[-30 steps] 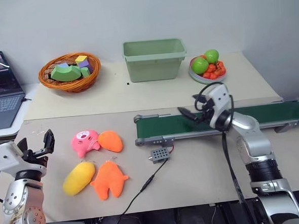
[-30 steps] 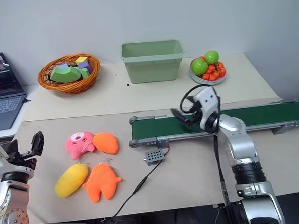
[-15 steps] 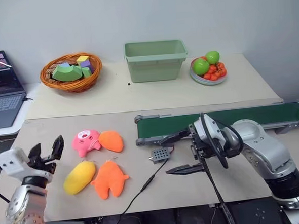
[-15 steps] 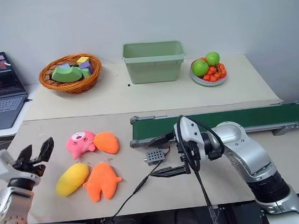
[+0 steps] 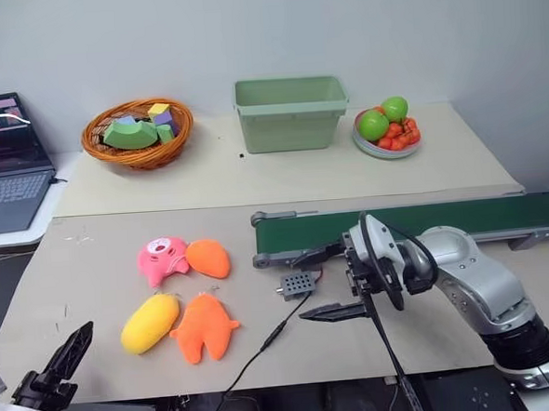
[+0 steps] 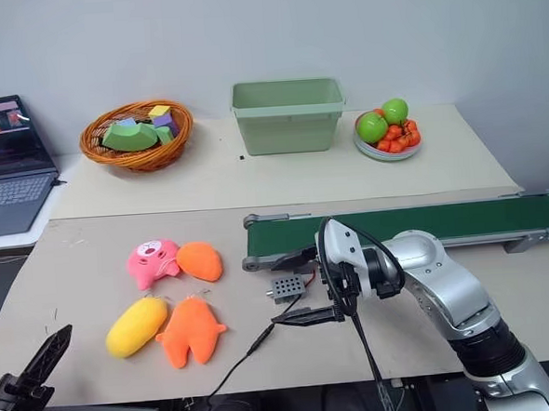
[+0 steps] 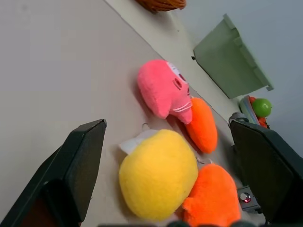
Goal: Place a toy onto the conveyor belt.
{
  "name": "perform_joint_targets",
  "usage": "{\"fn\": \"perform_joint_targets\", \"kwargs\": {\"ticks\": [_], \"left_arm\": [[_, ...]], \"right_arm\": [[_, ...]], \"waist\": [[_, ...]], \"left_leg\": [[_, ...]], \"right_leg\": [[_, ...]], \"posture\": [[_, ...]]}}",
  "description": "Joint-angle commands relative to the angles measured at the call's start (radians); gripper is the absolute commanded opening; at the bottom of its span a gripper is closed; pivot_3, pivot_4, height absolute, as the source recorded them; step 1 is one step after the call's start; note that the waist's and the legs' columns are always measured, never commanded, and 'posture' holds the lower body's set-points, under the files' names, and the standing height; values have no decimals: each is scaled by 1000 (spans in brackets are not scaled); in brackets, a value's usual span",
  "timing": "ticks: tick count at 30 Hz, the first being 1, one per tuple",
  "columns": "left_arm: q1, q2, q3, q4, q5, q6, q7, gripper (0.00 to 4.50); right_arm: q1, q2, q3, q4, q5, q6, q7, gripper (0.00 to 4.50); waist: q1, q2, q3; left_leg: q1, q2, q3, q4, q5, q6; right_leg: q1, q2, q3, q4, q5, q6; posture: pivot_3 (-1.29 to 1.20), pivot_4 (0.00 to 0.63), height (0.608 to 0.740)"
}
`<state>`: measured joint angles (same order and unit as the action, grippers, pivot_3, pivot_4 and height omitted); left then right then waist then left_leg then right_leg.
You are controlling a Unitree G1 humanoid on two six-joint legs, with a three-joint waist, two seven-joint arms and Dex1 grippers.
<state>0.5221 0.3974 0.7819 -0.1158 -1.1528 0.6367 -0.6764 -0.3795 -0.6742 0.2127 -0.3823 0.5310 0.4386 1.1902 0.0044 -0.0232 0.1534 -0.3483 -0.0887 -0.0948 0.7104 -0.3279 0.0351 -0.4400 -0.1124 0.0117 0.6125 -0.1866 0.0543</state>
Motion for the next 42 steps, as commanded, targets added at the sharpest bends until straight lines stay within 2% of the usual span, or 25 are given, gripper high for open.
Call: {"fn": "perform_joint_targets", "kwargs": {"ticks": [1, 7, 12, 21, 24, 31, 33, 38, 42], "left_arm": [[-31, -4, -62, 65, 81, -35, -36, 4418], [-132, -16, -190, 145, 209, -74, -48, 4418], [-155, -64, -261, 96, 211, -46, -50, 4418], [-147, -105, -267, 64, 197, -44, -38, 4418], [-154, -110, -259, 65, 195, -47, -31, 3781], [-157, -114, -265, 56, 202, -49, -29, 1136], [-156, -114, -271, 53, 207, -50, -29, 540], [-160, -140, -274, -3, 225, -95, 5, 540], [-198, -152, -213, -151, 200, -153, 115, 540]], "right_arm": [[-2, 5, -27, -30, 17, 1, -13, 4500], [-2, -3, -39, -41, 30, 11, -21, 4500], [-1, -9, -49, -46, 27, 14, -28, 4500], [0, -8, -56, -39, 22, 12, -39, 4500], [-4, -5, -52, -31, 17, 8, -38, 4500], [-16, 6, -47, -15, 6, -2, -43, 4500], [-16, 7, -47, -14, 6, -3, -43, 4500], [-17, 9, -45, -8, 4, -3, -42, 4500], [-18, 9, -41, 4, -2, -9, -35, 4500]], "waist": [[2, 0, 0], [7, 0, 0], [7, 3, 0], [8, 5, 0], [8, 5, 0], [7, 5, 0], [7, 5, 0], [8, 5, 0], [9, 3, 1]], "left_leg": [[0, 0, 0, 0, 1, -2], [0, 0, 0, 0, 2, -4], [0, 0, 0, 0, 2, -4], [0, 0, 0, 0, 1, -3], [0, -1, 0, 0, 1, -3], [0, 0, 0, 0, 1, -3], [0, 0, 0, 0, 1, -3], [-1, 0, 0, 0, 1, -3], [-1, 0, 0, 0, 1, -3]], "right_leg": [[0, 0, 0, 0, 0, 0], [0, 0, 0, 0, 0, 0], [0, -1, 0, 0, 0, 0], [1, -1, 0, -1, 0, 0], [1, -1, 0, -1, 0, 0], [0, -1, 0, -1, 0, 0], [0, -1, 0, -1, 0, 0], [0, -1, 0, -2, 0, 0], [0, -1, 0, -1, 0, 0]], "posture": [[0, 150, 728], [0, 150, 728], [0, 150, 728], [0, 150, 728], [0, 150, 728], [0, 150, 728], [0, 150, 728], [0, 150, 728], [0, 150, 728]]}}
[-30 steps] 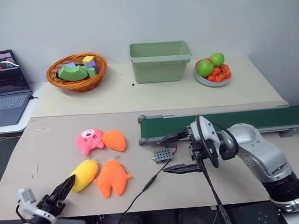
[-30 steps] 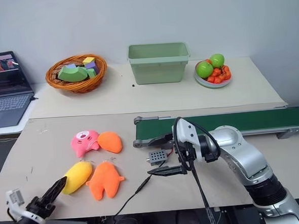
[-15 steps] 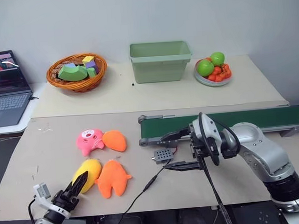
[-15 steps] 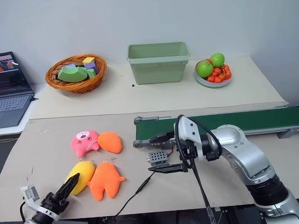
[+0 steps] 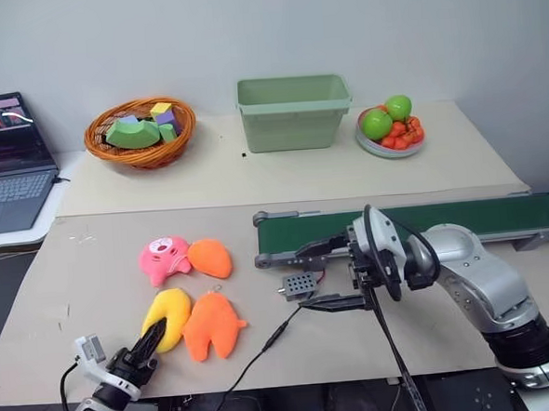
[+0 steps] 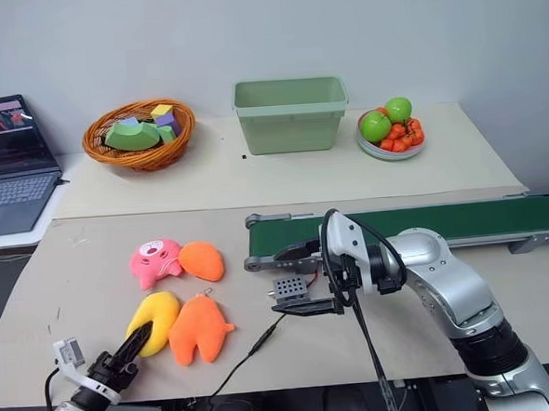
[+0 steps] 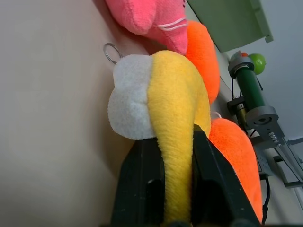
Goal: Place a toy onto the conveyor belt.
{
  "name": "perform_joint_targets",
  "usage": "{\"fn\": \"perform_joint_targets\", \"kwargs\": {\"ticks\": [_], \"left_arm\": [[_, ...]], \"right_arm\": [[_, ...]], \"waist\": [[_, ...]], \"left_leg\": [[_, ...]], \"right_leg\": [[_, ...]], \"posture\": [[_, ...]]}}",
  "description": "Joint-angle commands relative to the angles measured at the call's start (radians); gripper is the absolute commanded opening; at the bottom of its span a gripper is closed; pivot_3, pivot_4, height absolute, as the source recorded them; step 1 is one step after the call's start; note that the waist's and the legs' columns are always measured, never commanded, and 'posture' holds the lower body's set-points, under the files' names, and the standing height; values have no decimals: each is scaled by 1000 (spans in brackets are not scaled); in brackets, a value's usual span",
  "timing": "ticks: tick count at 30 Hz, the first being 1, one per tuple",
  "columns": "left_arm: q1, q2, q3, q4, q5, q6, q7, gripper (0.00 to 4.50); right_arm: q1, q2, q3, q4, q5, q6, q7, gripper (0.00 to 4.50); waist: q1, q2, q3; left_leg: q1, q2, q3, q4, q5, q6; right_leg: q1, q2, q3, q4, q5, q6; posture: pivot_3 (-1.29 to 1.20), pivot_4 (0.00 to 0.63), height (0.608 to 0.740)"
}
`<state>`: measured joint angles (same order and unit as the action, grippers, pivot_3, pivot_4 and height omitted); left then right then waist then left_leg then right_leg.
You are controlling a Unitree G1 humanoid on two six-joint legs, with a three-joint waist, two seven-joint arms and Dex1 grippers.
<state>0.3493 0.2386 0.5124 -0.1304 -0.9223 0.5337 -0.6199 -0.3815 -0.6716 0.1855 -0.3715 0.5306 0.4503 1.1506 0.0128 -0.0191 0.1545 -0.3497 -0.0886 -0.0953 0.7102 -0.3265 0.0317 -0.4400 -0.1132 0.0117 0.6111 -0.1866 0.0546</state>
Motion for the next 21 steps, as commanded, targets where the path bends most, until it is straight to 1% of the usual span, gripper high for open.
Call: {"fn": "perform_joint_targets", "kwargs": {"ticks": [1, 2, 5, 7, 8, 10, 11, 12, 13, 14, 15, 16, 17, 18, 21], "left_arm": [[-42, 24, 82, -207, -73, -46, 96, 540], [-59, 44, 101, -269, -101, -41, 127, 540], [-150, 158, 125, -436, -164, -12, 212, 540], [-220, 242, 119, -487, -189, 10, 259, 540], [-256, 292, 98, -499, -173, 29, 271, 540], [-323, 430, -34, -492, 22, 63, 279, 540], [-363, 506, -140, -470, 160, 55, 275, 540], [-390, 554, -210, -451, 250, 45, 271, 540], [-441, 605, -323, -414, 391, 4, 270, 540], [-478, 636, -397, -388, 484, -26, 271, 540], [-537, 683, -532, -343, 674, -110, 254, 540], [-591, 714, -640, -289, 838, -206, 244, 540], [-647, 710, -717, -236, 949, -286, 246, 540], [-695, 690, -762, -182, 1021, -351, 259, 540], [-806, 660, -861, -45, 1253, -595, 334, 540]], "right_arm": [[-18, 7, -12, -1, -3, -22, 7, 4500], [-20, 8, -10, 5, -6, -24, 9, 4500], [-27, 15, -1, 26, -14, -28, 15, 4500], [-31, 21, 5, 38, -21, -32, 17, 4500], [-32, 25, 7, 43, -25, -34, 18, 4500], [-34, 36, 6, 51, -27, -34, 14, 4500], [-36, 42, 7, 55, -30, -35, 10, 4500], [-39, 49, 9, 58, -34, -35, 7, 4500], [-40, 56, 11, 58, -37, -35, 3, 4500], [-40, 61, 12, 59, -38, -34, 1, 4500], [-35, 65, 12, 55, -40, -36, -3, 4500], [-32, 70, 12, 52, -43, -37, -8, 4500], [-26, 73, 8, 48, -45, -38, -15, 4500], [-21, 76, 6, 44, -47, -39, -23, 4500], [0, 76, -6, 27, -51, -41, -46, 4500]], "waist": [[0, -1, 0], [0, -1, 1], [0, -2, 1], [1, -1, 1], [0, -1, 1], [-2, -1, 1], [-3, 0, 1], [-3, 1, 2], [-3, 2, 2], [-3, 3, 3], [-4, 3, 3], [-3, 3, 3], [-3, 3, 3], [-2, 3, 3], [-1, 3, 3]], "left_leg": [[0, 0, 0, 0, 0, 0], [-1, 0, -1, 0, 0, -1], [-2, 0, -1, 0, 1, -2], [-2, 0, -1, 0, 2, -4], [-2, -1, -1, 0, 2, -4], [-2, -1, -1, 0, 2, -4], [-2, -2, -1, 0, 2, -4], [-2, -2, 0, 0, 2, -4], [-2, -2, 0, -1, 3, -5], [-2, -2, 0, -2, 3, -5], [-1, -2, 1, -2, 3, -5], [-1, -2, 1, -4, 3, -5], [-1, -2, 1, -4, 3, -5], [-2, -2, 1, -5, 3, -5], [-7, -2, 1, -7, 4, -6]], "right_leg": [[0, 0, 0, 0, 0, 0], [0, 0, 0, 0, 0, 0], [-1, 0, 0, 0, 0, 0], [-1, 0, 0, 0, 0, 0], [-1, 0, 0, 0, 0, 0], [-1, 0, 0, 0, 0, 0], [-1, 0, 1, 0, 0, 0], [-2, 1, 1, 0, 0, 0], [-2, 1, 1, 0, 0, 0], [-2, 2, 1, 0, 0, 0], [-2, 1, 2, 0, 0, 0], [-2, 2, 2, -1, 0, 0], [-2, 2, 1, -1, 0, 0], [-3, 2, 2, -1, 0, 0], [-10, 1, 2, -1, 1, 0]], "posture": [[0, 150, 728], [0, 150, 728], [0, 150, 728], [0, 150, 728], [0, 150, 728], [0, 150, 728], [0, 150, 728], [0, 150, 728], [0, 150, 728], [0, 150, 728], [0, 150, 728], [0, 150, 728], [0, 150, 728], [0, 150, 728], [0, 150, 728]]}}
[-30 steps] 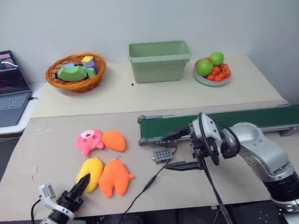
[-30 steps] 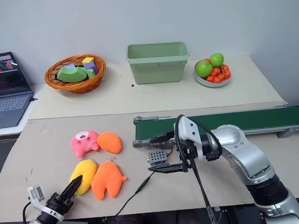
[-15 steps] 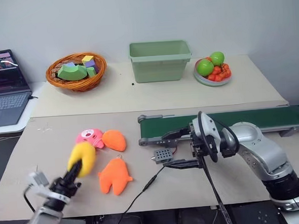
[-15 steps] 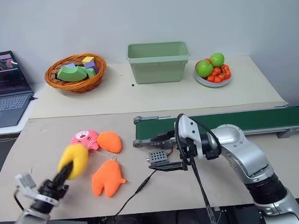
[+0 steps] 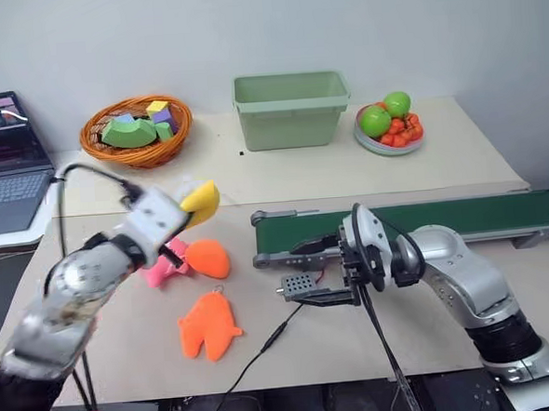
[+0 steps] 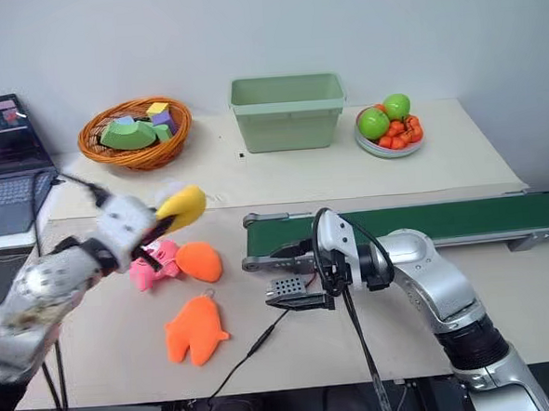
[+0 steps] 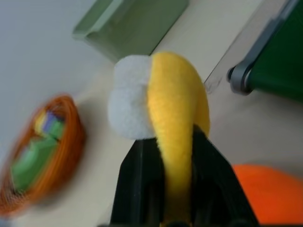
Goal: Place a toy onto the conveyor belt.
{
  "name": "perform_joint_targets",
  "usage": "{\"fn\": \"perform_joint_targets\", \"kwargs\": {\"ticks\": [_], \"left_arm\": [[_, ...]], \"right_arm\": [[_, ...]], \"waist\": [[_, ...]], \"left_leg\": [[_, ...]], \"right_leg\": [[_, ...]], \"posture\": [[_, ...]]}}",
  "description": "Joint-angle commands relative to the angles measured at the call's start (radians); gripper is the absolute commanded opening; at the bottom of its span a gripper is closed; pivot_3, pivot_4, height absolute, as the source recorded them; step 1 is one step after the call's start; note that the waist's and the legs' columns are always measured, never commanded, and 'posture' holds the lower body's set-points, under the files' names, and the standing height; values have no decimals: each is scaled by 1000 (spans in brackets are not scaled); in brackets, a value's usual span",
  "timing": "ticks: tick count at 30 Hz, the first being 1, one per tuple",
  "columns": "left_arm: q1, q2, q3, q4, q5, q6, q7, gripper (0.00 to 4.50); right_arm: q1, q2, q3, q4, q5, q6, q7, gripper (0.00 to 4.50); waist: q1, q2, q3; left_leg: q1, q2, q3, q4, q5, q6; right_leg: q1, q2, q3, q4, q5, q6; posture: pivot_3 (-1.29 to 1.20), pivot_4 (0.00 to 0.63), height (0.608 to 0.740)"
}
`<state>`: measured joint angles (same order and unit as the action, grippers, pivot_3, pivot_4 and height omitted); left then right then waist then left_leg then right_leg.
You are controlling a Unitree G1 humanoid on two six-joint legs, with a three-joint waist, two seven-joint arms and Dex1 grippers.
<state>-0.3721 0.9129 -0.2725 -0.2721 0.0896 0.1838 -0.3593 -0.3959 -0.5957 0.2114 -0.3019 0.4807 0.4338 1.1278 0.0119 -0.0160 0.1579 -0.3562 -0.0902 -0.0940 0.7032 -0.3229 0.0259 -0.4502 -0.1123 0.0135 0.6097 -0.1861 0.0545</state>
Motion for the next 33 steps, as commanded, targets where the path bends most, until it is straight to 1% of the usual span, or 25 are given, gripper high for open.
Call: {"fn": "perform_joint_targets", "kwargs": {"ticks": [1, 2, 5, 9, 14, 18, 22, 23, 24, 25, 27, 29, 33], "left_arm": [[-110, -22, -98, 131, 307, -320, 105, 540], [-132, -30, -117, 160, 374, -382, 139, 540], [-155, -47, -163, 233, 530, -528, 214, 540], [-135, -81, -187, 295, 669, -675, 341, 540], [-133, -131, -185, 365, 777, -774, 465, 540], [-136, -159, -181, 429, 782, -804, 463, 540], [-144, -176, -174, 479, 752, -820, 419, 1759], [-145, -176, -172, 486, 754, -825, 418, 2153], [-146, -177, -170, 490, 756, -829, 417, 2384], [-146, -178, -166, 494, 754, -834, 416, 2930], [-144, -179, -160, 495, 753, -839, 416, 3596], [-142, -180, -155, 495, 755, -841, 415, 4447], [-135, -183, -146, 501, 738, -841, 389, 4447]], "right_arm": [[21, 0, -38, -48, -1, -25, -31, 4500], [29, -1, -43, -54, 0, -24, -39, 4500], [45, 0, -52, -67, 0, -25, -59, 4500], [64, 4, -62, -90, 8, -18, -83, 4500], [76, 6, -73, -109, 22, -10, -106, 4500], [78, 2, -80, -113, 31, -9, -114, 4500], [80, 1, -89, -118, 37, -9, -120, 4500], [79, 2, -89, -117, 37, -9, -121, 4500], [78, 2, -90, -117, 36, -9, -121, 4500], [77, 3, -90, -116, 37, -9, -122, 4500], [75, 4, -91, -115, 37, -9, -122, 4500], [70, 6, -89, -111, 36, -10, -123, 4500], [69, 6, -90, -108, 37, -12, -124, 4500]], "waist": [[-1, 0, 0], [-3, 0, 0], [-8, 0, 0], [-9, 0, 0], [-1, 0, 0], [-2, 0, 0], [-2, 0, 0], [-3, 0, 0], [-3, 0, 0], [-3, 0, 0], [-3, 0, 0], [-3, 0, 0], [-3, 0, 0]], "left_leg": [[-4, 0, 0, 0, 0, 0], [-8, 0, 0, 0, 1, -1], [-13, 0, 1, 1, 1, -1], [-13, 0, 2, 1, 1, -1], [-13, 0, 1, 2, 1, -1], [-12, 0, 1, 3, 1, 0], [-13, 0, 1, 4, 1, 0], [-13, 0, 1, 4, 1, 0], [-13, 0, 1, 5, 1, 0], [-13, 0, 1, 5, 1, 0], [-13, 0, 1, 7, 1, 0], [-13, 0, 1, 8, 1, 0], [-13, 0, 1, 9, 1, 1]], "right_leg": [[-5, 0, 0, 1, 0, 0], [-9, -1, 0, 1, 0, 0], [-14, 0, -2, 2, 0, 0], [-13, 0, -2, 2, 0, 0], [-12, 0, -3, 2, 0, 0], [-12, 0, -3, 3, 0, 0], [-12, 0, -3, 5, 0, 1], [-12, 0, -3, 5, 0, 1], [-11, 0, -3, 5, 0, 1], [-11, 0, -3, 6, 0, 1], [-11, 0, -3, 6, 0, 1], [-11, 0, -3, 6, 0, 1], [-10, 0, -3, 8, 0, 1]], "posture": [[0, 150, 728], [0, 150, 728], [0, 150, 728], [0, 150, 728], [0, 150, 728], [0, 150, 728], [0, 150, 728], [0, 150, 728], [0, 150, 728], [0, 150, 728], [0, 150, 728], [0, 150, 728], [0, 150, 728]]}}
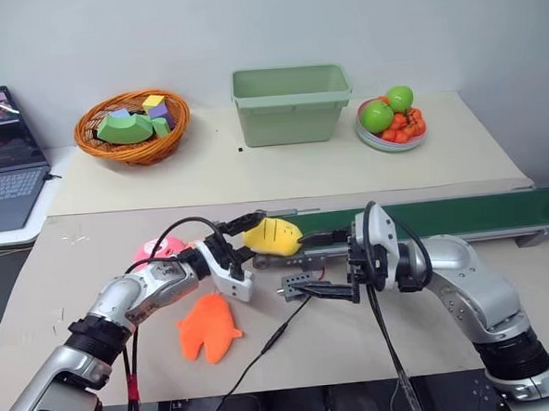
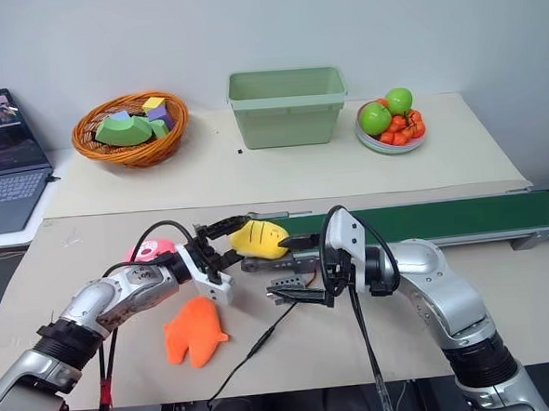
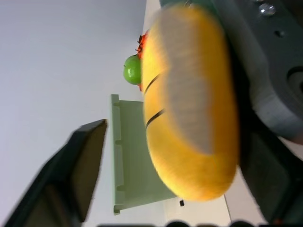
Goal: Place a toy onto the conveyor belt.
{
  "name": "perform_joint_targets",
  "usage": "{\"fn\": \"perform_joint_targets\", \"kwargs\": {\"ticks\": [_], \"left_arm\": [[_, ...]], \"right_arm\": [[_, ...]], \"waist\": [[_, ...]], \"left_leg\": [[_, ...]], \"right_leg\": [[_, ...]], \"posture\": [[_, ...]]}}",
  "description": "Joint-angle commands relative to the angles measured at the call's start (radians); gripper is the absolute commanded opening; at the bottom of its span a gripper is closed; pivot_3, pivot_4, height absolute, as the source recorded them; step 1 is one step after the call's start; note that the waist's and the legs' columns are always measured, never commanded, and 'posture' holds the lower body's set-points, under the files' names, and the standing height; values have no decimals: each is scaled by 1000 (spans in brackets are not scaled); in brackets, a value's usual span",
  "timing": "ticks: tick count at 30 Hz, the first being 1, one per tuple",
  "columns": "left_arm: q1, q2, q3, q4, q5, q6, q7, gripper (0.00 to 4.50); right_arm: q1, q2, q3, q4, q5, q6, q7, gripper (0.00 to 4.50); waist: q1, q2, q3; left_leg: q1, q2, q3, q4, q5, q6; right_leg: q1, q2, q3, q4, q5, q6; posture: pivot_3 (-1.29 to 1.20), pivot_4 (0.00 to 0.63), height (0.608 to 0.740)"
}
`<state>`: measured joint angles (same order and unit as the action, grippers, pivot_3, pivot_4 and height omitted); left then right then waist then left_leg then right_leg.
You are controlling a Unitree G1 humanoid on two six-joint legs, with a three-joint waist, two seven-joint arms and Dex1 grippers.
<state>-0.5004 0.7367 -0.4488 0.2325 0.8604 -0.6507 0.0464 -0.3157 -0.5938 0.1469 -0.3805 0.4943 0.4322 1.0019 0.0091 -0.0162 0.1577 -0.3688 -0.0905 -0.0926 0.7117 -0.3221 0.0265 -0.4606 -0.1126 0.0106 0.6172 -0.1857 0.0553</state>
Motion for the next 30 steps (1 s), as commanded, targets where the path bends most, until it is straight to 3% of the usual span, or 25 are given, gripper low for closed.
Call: {"fn": "perform_joint_targets", "kwargs": {"ticks": [1, 13, 15, 21, 30], "left_arm": [[-2, -9, 34, -1, -50, -2, -34, 4447], [30, -6, 131, -18, -305, 64, -267, 4447], [42, -9, 162, -43, -414, 110, -355, 4447], [93, -25, 285, -191, -988, 553, -785, 4447], [106, -14, 393, -330, -1353, 957, -1051, 4447]], "right_arm": [[-12, 5, -25, -28, 22, -11, 1, 4500], [-9, 2, -28, -21, 15, -13, -5, 4500], [-10, 0, -30, -20, 14, -14, -5, 4500], [-10, -3, -33, -16, 12, -16, -3, 4500], [-12, -3, -38, -7, 8, -19, -6, 4500]], "waist": [[0, 0, 0], [-4, 0, 0], [-7, 0, 0], [-15, 0, 0], [-22, 0, 0]], "left_leg": [[0, 0, 0, 0, 0, 0], [0, 0, 0, 4, 0, 0], [0, 0, 0, 6, 0, 0], [0, 0, 0, 13, 0, 1], [1, 0, 0, 15, -1, 1]], "right_leg": [[0, 0, 0, 1, 0, 0], [0, 0, 0, 6, 0, 0], [0, 0, 1, 8, 0, 0], [0, 0, 1, 10, 0, 0], [1, 0, 2, 12, 0, 0]], "posture": [[0, 150, 728], [0, 150, 728], [0, 150, 728], [0, 150, 728], [0, 150, 728]]}}
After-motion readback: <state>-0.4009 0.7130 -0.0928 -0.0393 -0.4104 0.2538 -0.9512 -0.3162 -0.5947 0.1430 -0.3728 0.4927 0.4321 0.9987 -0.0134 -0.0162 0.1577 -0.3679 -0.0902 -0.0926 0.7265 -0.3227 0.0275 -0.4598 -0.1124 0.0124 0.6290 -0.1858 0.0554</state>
